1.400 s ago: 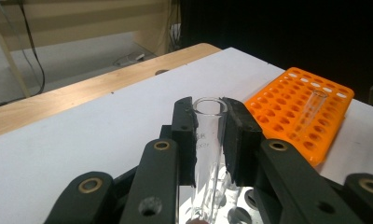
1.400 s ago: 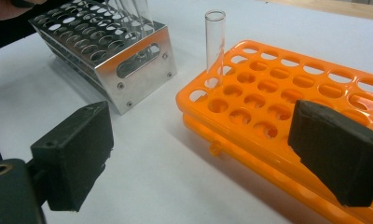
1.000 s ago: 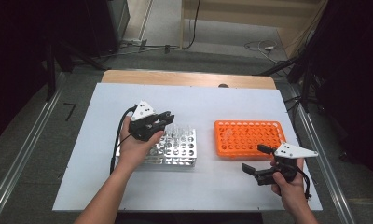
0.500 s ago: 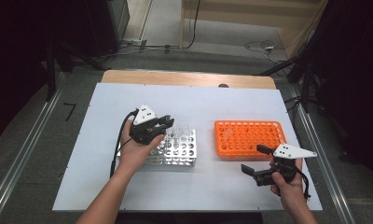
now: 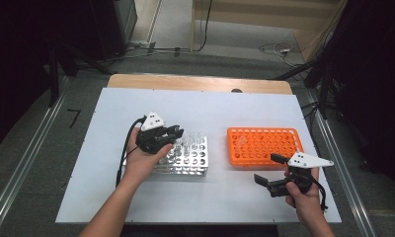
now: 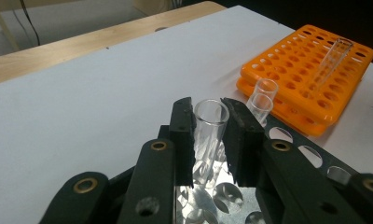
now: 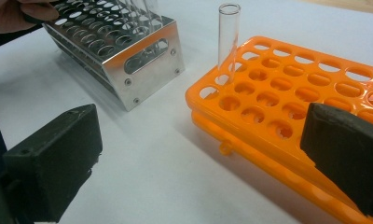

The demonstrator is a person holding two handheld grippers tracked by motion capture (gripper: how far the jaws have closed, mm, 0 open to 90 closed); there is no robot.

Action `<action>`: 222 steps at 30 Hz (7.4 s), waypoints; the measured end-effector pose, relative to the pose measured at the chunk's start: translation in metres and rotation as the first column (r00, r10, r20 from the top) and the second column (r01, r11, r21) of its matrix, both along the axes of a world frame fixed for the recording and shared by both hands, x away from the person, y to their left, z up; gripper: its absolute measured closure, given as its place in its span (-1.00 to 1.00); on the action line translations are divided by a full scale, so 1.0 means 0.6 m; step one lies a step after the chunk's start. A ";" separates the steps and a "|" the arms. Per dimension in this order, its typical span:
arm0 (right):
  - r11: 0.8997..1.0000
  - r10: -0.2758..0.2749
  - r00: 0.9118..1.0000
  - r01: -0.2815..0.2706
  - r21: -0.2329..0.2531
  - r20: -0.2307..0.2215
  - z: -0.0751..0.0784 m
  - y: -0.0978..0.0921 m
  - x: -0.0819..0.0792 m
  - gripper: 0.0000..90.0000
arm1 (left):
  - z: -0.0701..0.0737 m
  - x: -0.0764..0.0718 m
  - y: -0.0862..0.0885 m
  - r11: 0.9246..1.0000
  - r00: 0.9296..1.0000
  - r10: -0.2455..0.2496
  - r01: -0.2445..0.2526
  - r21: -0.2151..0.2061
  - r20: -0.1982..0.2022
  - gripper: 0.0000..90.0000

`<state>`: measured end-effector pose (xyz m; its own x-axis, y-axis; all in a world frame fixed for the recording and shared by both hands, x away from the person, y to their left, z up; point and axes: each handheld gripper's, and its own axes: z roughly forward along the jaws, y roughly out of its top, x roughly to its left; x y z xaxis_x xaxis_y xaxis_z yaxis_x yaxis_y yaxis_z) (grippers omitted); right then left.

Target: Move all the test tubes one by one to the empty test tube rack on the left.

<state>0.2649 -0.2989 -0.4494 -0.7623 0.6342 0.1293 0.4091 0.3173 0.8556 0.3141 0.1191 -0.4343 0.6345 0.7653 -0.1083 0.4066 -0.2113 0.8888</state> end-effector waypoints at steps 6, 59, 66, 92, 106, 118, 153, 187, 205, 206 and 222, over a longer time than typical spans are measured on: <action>1.000 0.000 1.000 0.000 -0.002 0.000 0.000 0.001 0.000 -1.00 | 0.000 -0.001 -0.002 1.000 1.000 -0.009 0.009 -0.004 -0.018 0.63; 0.998 -0.015 0.997 0.009 -0.067 -0.081 -0.004 0.093 0.122 -0.52 | 0.015 -0.108 0.037 0.992 1.000 -0.018 0.016 -0.121 -0.017 -1.00; 0.994 -0.033 0.996 0.025 -0.104 -0.078 -0.027 0.099 0.122 -0.05 | 0.007 -0.106 0.034 0.993 0.999 -0.023 0.021 -0.115 -0.022 -1.00; 0.991 -0.098 0.995 0.095 -0.094 -0.029 -0.039 0.118 0.119 0.48 | 0.000 -0.109 0.020 0.995 0.999 -0.034 0.030 -0.094 -0.033 -1.00; 0.984 -0.144 0.990 0.144 -0.105 0.010 -0.043 0.131 0.115 0.63 | 0.000 -0.110 0.018 0.995 0.999 -0.033 0.030 -0.096 -0.032 -1.00; 0.989 -0.135 0.990 0.137 -0.061 0.030 -0.034 0.119 0.112 0.63 | 0.001 -0.111 0.020 0.995 0.999 -0.031 0.028 -0.096 -0.030 -1.00; 0.998 0.055 0.996 -0.057 0.016 0.070 0.054 0.127 0.049 0.63 | 0.024 -0.123 0.015 0.991 0.998 -0.056 0.056 -0.120 0.008 -0.97; 0.952 0.306 0.952 -0.306 -0.016 0.021 0.055 0.236 -0.018 0.63 | 0.054 -0.156 -0.058 0.939 0.955 -0.284 0.296 -0.175 0.089 -0.03; 0.933 0.360 0.933 -0.360 -0.026 0.009 0.051 0.261 -0.035 0.63 | 0.047 -0.158 -0.084 0.928 0.939 -0.334 0.342 -0.147 0.076 0.64; 0.934 0.358 0.934 -0.358 -0.026 0.008 0.052 0.261 -0.034 0.63 | 0.047 -0.158 -0.084 0.929 0.940 -0.333 0.341 -0.144 0.078 0.65; 0.917 0.399 0.917 -0.399 -0.020 -0.015 0.044 0.246 -0.028 -0.15 | 0.051 -0.145 -0.058 0.951 0.962 -0.253 0.266 -0.160 0.101 0.70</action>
